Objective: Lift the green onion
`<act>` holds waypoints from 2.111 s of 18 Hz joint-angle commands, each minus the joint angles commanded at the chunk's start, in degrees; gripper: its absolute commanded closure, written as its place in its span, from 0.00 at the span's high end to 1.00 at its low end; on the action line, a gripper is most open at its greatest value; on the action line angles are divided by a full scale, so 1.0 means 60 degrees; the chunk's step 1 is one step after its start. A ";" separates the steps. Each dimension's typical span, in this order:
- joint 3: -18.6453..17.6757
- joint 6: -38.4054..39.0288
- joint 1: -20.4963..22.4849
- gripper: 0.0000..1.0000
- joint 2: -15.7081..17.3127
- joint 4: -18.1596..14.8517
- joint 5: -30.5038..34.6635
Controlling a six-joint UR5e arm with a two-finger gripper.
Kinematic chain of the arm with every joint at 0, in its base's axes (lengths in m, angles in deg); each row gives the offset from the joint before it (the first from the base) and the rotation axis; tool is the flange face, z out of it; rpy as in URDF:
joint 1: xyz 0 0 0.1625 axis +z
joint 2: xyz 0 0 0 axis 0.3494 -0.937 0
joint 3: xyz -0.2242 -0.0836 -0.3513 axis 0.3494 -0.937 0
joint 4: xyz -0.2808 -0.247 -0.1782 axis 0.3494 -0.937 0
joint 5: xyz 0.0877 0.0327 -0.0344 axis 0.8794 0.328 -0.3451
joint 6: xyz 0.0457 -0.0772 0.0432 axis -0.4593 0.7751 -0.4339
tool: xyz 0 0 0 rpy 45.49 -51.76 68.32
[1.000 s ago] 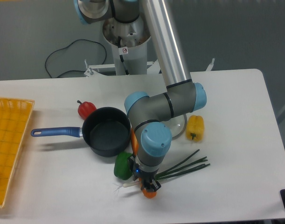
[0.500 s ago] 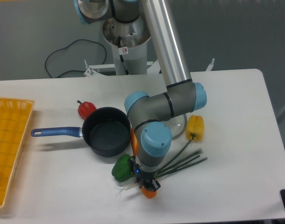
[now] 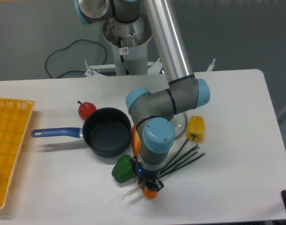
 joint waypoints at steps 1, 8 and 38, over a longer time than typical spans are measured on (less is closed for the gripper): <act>0.0000 0.0073 0.0029 0.25 0.0102 -0.0015 -0.0131; -0.0102 0.0469 -0.0058 0.25 0.0806 -0.0615 -0.0249; 0.0278 0.0425 0.0074 0.99 -0.0526 -0.0059 0.0117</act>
